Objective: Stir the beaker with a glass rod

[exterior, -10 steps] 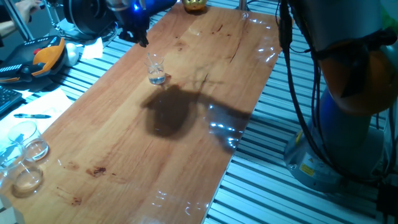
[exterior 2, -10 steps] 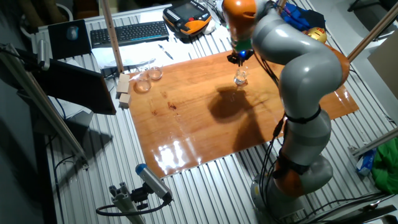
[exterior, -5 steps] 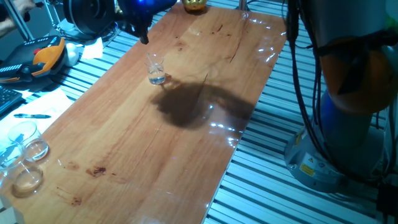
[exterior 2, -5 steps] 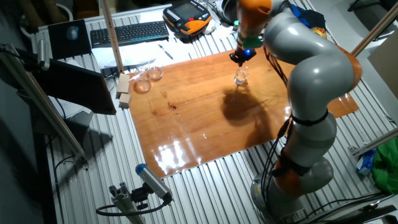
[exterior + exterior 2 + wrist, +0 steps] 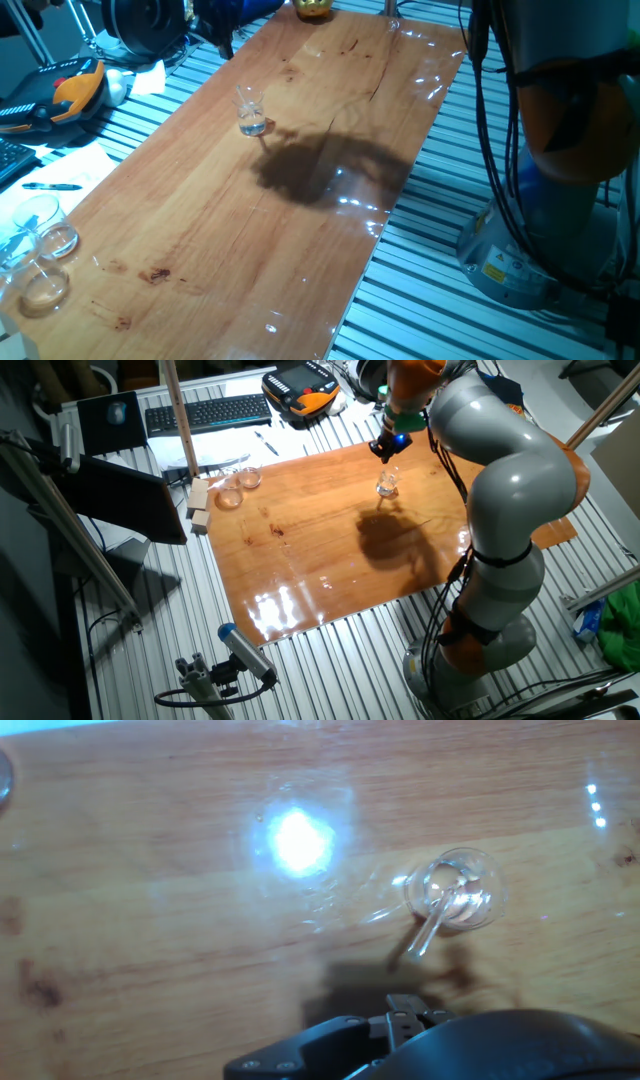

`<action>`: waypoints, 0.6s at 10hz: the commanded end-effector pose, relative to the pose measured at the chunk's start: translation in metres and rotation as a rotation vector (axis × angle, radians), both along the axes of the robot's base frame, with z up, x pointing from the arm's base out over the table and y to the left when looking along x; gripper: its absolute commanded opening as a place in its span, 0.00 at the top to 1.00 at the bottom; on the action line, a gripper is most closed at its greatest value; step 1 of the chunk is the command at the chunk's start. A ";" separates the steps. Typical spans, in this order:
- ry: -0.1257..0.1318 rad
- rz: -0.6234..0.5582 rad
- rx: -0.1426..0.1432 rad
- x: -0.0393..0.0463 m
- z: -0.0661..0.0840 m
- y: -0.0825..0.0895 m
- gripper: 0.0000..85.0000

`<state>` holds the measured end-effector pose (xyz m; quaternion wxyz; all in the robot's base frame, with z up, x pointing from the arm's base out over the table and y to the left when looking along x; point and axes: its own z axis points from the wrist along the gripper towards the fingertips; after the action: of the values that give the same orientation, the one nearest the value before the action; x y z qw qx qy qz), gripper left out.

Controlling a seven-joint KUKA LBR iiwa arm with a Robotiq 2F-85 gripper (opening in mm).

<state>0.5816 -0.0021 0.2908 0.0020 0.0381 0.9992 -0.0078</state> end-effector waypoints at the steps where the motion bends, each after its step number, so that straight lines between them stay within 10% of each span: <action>1: 0.000 0.006 -0.003 -0.0017 0.003 0.001 1.00; 6: -0.001 0.035 -0.006 -0.0034 0.007 0.004 1.00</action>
<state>0.5780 0.0020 0.2974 0.0034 0.0191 0.9998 -0.0108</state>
